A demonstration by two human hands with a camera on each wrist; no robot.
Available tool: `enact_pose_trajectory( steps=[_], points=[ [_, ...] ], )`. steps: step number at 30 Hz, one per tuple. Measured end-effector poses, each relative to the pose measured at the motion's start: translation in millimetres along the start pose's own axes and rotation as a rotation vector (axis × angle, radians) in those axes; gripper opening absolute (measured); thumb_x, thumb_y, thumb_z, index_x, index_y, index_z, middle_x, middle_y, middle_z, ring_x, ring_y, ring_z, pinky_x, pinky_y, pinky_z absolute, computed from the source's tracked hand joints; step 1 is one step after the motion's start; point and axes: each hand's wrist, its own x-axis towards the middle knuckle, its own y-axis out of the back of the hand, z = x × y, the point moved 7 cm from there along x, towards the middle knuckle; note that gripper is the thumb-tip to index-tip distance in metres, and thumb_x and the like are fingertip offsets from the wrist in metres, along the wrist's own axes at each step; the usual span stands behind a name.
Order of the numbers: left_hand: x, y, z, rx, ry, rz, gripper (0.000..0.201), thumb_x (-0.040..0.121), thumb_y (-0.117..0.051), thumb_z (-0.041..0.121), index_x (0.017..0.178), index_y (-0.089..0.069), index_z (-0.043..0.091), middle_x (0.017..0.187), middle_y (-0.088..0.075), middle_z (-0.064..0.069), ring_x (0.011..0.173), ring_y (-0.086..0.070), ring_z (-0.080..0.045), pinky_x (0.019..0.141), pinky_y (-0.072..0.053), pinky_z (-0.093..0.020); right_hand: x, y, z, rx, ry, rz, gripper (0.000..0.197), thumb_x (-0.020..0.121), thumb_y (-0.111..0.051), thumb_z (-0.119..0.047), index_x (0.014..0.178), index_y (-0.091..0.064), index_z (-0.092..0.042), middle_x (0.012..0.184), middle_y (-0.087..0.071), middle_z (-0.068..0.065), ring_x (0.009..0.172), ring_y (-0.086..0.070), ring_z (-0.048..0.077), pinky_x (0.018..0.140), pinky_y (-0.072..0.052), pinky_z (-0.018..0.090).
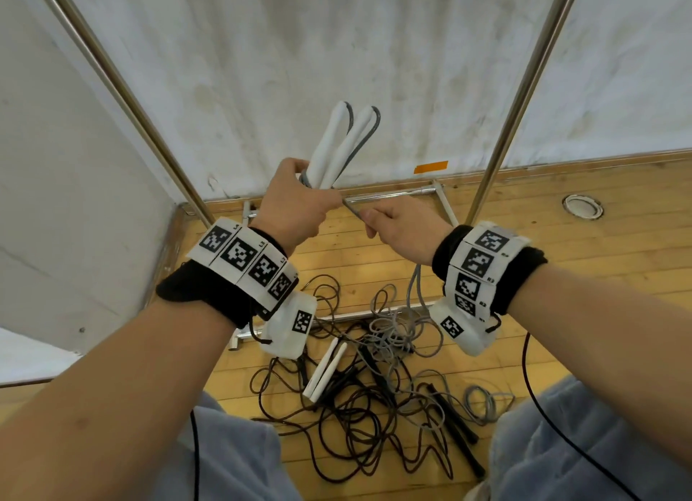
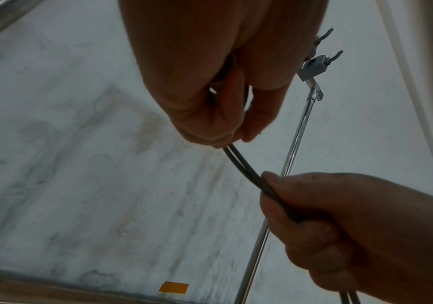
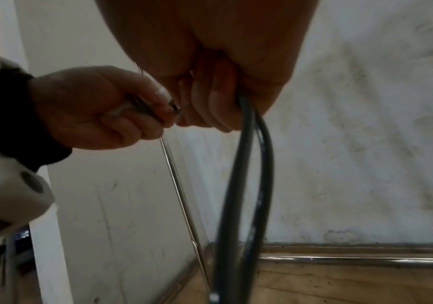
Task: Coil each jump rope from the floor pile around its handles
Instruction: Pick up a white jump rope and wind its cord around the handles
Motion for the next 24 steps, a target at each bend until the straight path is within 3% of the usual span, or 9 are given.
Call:
enact_pose_trajectory(
  steps=[2,6,8,10,13,18,22,24],
  points=[
    [0,-3,1,0.082,-0.034,-0.047,0.043,0.074,-0.067,0.004,0.110,-0.046,0.016,0.089,-0.055,-0.009,0.056,-0.047,-0.016,0.040,-0.039,-0.021,-3,-4,-3,-0.042,0.003,-0.043,0.042,0.100,-0.038,-0.032,0.063,-0.052,-0.020,0.057,-0.045,-0.005,0.053,-0.042,0.009,0.052,-0.030,0.025],
    [1,-4,-3,0.292,-0.102,-0.038,0.036,0.073,-0.067,0.003,0.101,-0.049,0.015,0.078,-0.050,0.001,0.057,-0.047,-0.013,0.039,-0.038,-0.016,-7,-4,-16,-0.049,0.061,-0.065,0.042,0.100,-0.037,-0.030,0.061,-0.049,-0.022,0.056,-0.043,-0.009,0.050,-0.043,0.001,0.050,-0.029,0.016],
    [1,-6,-5,0.401,-0.130,-0.024,0.033,0.075,-0.068,0.007,0.099,-0.047,0.015,0.078,-0.050,0.003,0.058,-0.048,-0.010,0.041,-0.036,-0.016,-10,-3,-23,-0.004,0.088,-0.072,0.040,0.100,-0.038,-0.028,0.061,-0.049,-0.023,0.058,-0.043,-0.010,0.050,-0.045,-0.002,0.052,-0.033,0.012],
    [0,-9,-6,0.495,-0.155,-0.005,0.030,0.077,-0.068,0.012,0.096,-0.045,0.018,0.076,-0.050,0.005,0.057,-0.047,-0.008,0.042,-0.032,-0.016,-13,-4,-30,0.019,0.106,-0.087,0.038,0.100,-0.038,-0.026,0.063,-0.049,-0.024,0.060,-0.044,-0.011,0.053,-0.047,0.000,0.057,-0.040,0.015],
    [-1,-13,-7,0.592,-0.201,0.039,0.028,0.081,-0.067,0.014,0.092,-0.042,0.019,0.070,-0.047,0.007,0.057,-0.043,-0.006,0.044,-0.028,-0.021,-19,-5,-41,-0.013,0.160,-0.084,0.037,0.100,-0.039,-0.023,0.065,-0.050,-0.024,0.055,-0.041,-0.012,0.050,-0.045,-0.009,0.053,-0.034,0.007],
    [2,-18,-11,0.739,-0.261,0.026,0.027,0.082,-0.064,0.011,0.095,-0.041,0.019,0.070,-0.043,0.009,0.059,-0.039,-0.003,0.047,-0.027,-0.022,-24,-11,-46,-0.092,0.161,-0.132,0.030,0.099,-0.038,-0.028,0.076,-0.055,-0.019,0.062,-0.045,-0.009,0.059,-0.042,0.005,0.053,-0.032,0.013],
    [6,-20,-19,0.827,-0.246,-0.004,0.028,0.082,-0.062,0.013,0.097,-0.040,0.020,0.076,-0.047,0.005,0.061,-0.039,-0.006,0.048,-0.027,-0.023,-28,-11,-51,-0.135,0.199,-0.130,0.031,0.099,-0.039,-0.029,0.075,-0.055,-0.020,0.059,-0.046,-0.008,0.055,-0.042,0.005,0.055,-0.034,0.006],
    [9,-21,-24,0.884,-0.211,-0.021,0.028,0.083,-0.062,0.018,0.096,-0.038,0.022,0.074,-0.045,0.007,0.062,-0.039,-0.004,0.048,-0.026,-0.023,-29,-10,-54,-0.167,0.236,-0.129,0.034,0.099,-0.039,-0.032,0.070,-0.052,-0.020,0.057,-0.045,-0.007,0.052,-0.041,0.006,0.053,-0.034,0.011]
  ],
)
